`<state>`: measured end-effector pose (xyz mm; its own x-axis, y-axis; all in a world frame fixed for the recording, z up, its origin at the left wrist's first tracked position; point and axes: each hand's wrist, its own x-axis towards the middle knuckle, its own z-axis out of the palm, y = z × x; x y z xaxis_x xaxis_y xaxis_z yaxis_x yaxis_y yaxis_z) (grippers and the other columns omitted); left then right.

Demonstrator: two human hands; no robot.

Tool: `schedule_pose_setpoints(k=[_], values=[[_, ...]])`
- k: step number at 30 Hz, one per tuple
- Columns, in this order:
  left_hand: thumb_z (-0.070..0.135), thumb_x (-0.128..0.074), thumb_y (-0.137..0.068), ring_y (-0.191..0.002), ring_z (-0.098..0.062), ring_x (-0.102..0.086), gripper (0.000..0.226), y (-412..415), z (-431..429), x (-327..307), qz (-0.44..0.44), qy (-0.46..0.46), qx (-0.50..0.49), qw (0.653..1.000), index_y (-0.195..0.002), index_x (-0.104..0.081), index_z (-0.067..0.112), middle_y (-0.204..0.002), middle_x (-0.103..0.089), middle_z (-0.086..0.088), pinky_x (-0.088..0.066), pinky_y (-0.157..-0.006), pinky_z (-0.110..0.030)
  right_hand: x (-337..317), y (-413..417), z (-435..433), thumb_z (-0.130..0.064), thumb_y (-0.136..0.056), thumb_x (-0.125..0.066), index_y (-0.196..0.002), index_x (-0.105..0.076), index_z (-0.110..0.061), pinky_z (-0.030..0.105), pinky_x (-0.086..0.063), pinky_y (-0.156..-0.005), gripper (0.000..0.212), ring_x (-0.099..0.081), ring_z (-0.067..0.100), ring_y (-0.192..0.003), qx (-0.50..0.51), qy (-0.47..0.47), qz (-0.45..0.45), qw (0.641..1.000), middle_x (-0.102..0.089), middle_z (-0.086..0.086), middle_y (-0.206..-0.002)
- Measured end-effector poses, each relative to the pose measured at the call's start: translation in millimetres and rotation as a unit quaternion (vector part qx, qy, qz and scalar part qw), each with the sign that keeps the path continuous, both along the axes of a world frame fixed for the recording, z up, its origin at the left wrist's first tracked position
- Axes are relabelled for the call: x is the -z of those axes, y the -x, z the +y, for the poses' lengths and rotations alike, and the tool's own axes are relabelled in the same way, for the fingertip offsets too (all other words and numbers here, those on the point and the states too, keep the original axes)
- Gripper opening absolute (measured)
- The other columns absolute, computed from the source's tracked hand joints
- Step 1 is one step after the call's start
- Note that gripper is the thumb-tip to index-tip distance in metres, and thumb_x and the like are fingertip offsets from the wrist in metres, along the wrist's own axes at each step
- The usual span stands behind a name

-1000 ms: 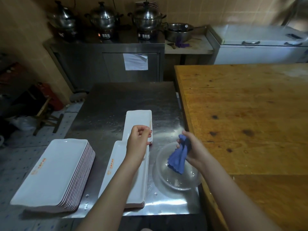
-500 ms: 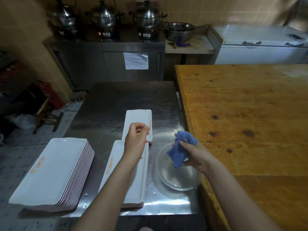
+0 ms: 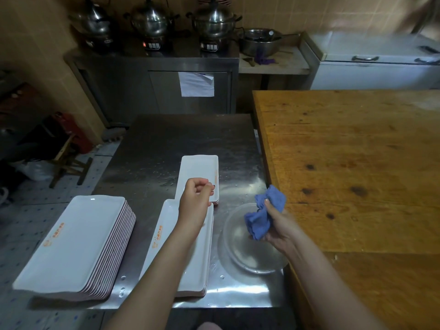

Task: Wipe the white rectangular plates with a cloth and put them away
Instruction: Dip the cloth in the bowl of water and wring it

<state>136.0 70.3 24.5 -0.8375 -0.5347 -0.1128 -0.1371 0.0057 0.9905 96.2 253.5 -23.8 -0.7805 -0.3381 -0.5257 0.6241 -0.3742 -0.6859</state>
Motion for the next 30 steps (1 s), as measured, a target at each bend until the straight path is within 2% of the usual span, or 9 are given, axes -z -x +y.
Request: schedule_pose_setpoints(k=[3, 5, 7, 9, 11, 16, 19, 25, 30], values=[[0.012, -0.054, -0.089, -0.082, -0.008, -0.063, 0.014, 0.7, 0.4, 0.4, -0.002, -0.002, 0.002, 1.0, -0.084, -0.052, 0.025, -0.095, -0.062, -0.003, -0.047, -0.065, -0.025, -3.1, 1.8, -4.9, -0.019, -0.099, -0.046, -0.097, -0.051, -0.007, 0.033, -0.052, -0.042, 0.013, -0.061, 0.023, -0.047, 0.045, 0.007, -0.002, 0.999, -0.059, 0.012, -0.057], [0.012, -0.054, -0.089, -0.082, -0.007, -0.063, 0.014, 1.0, 0.6, 0.5, -0.003, -0.001, 0.005, 1.0, -0.085, -0.052, 0.025, -0.096, -0.063, -0.003, -0.047, -0.066, -0.025, -4.7, 3.5, -6.2, -0.021, -0.095, -0.053, -0.085, -0.05, -0.01, 0.021, -0.04, -0.033, 0.015, -0.048, 0.013, -0.036, 0.047, -0.026, 0.014, 0.998, -0.051, 0.003, -0.048], [0.012, -0.054, -0.089, -0.081, -0.007, -0.063, 0.014, 1.1, 0.5, 0.8, -0.005, -0.001, 0.005, 1.0, -0.085, -0.051, 0.025, -0.096, -0.063, -0.004, -0.047, -0.065, -0.025, -4.5, 4.9, -8.0, -0.033, -0.086, -0.062, -0.08, -0.05, -0.011, 0.016, -0.029, -0.032, 0.026, -0.039, 0.009, -0.032, 0.038, -0.064, 0.035, 0.997, -0.043, 0.0, -0.046], [0.012, -0.054, -0.089, -0.081, -0.007, -0.062, 0.014, 1.4, 0.5, 1.2, -0.006, -0.003, 0.004, 1.0, -0.085, -0.051, 0.025, -0.097, -0.063, -0.005, -0.047, -0.064, -0.025, -5.0, 3.9, -10.7, -0.049, -0.074, -0.069, -0.078, -0.058, -0.014, 0.015, -0.025, -0.034, 0.037, -0.033, 0.01, -0.031, 0.025, -0.098, 0.05, 0.994, -0.039, -0.001, -0.046], [0.012, -0.054, -0.089, -0.08, -0.006, -0.062, 0.014, 1.8, 0.7, 1.7, -0.007, -0.005, 0.003, 1.0, -0.085, -0.051, 0.025, -0.097, -0.063, -0.005, -0.047, -0.063, -0.024, -5.3, 0.4, -15.3, -0.057, -0.067, -0.071, -0.064, -0.066, -0.018, 0.016, -0.024, -0.036, 0.039, -0.03, 0.012, -0.032, 0.022, -0.127, 0.064, 0.99, -0.035, 0.003, -0.046], [0.011, -0.054, -0.089, -0.08, -0.006, -0.062, 0.015, 0.6, 0.7, 2.0, -0.013, -0.004, 0.004, 1.0, -0.084, -0.051, 0.025, -0.099, -0.064, -0.006, -0.047, -0.063, -0.023, -5.9, -7.1, -22.0, -0.063, -0.087, -0.05, -0.048, -0.046, -0.013, 0.018, -0.028, -0.035, 0.064, -0.036, 0.016, -0.027, 0.014, -0.29, 0.081, 0.953, -0.039, 0.005, -0.036], [0.011, -0.053, -0.089, -0.079, -0.005, -0.062, 0.014, -1.8, -0.8, 2.3, -0.015, -0.007, 0.003, 1.0, -0.085, -0.052, 0.024, -0.099, -0.064, -0.005, -0.047, -0.064, -0.023, -7.2, -9.6, -20.2, -0.06, -0.092, -0.041, -0.054, -0.05, -0.006, 0.012, -0.028, -0.03, 0.066, -0.041, 0.016, -0.025, 0.008, -0.364, 0.085, 0.927, -0.044, 0.005, -0.036], [0.011, -0.052, -0.089, -0.078, -0.003, -0.061, 0.014, -3.4, -2.4, 3.0, -0.02, -0.004, 0.002, 1.0, -0.085, -0.051, 0.025, -0.098, -0.064, -0.004, -0.047, -0.064, -0.024, -5.4, -12.2, -19.5, -0.04, -0.095, -0.047, -0.05, -0.052, -0.008, 0.012, -0.027, -0.029, 0.056, -0.038, 0.014, -0.024, 0.015, -0.351, 0.094, 0.931, -0.041, 0.003, -0.031], [0.014, -0.05, -0.09, -0.078, 0.0, -0.061, 0.013, -5.0, -3.1, 5.1, -0.025, 0.005, 0.002, 1.0, -0.086, -0.052, 0.026, -0.092, -0.066, 0.003, -0.048, -0.065, -0.022, -3.9, -12.0, -21.4, -0.039, -0.091, -0.051, -0.048, -0.053, -0.012, 0.015, -0.03, -0.033, 0.052, -0.037, 0.015, -0.025, 0.025, -0.335, 0.076, 0.939, -0.04, 0.001, -0.032]])
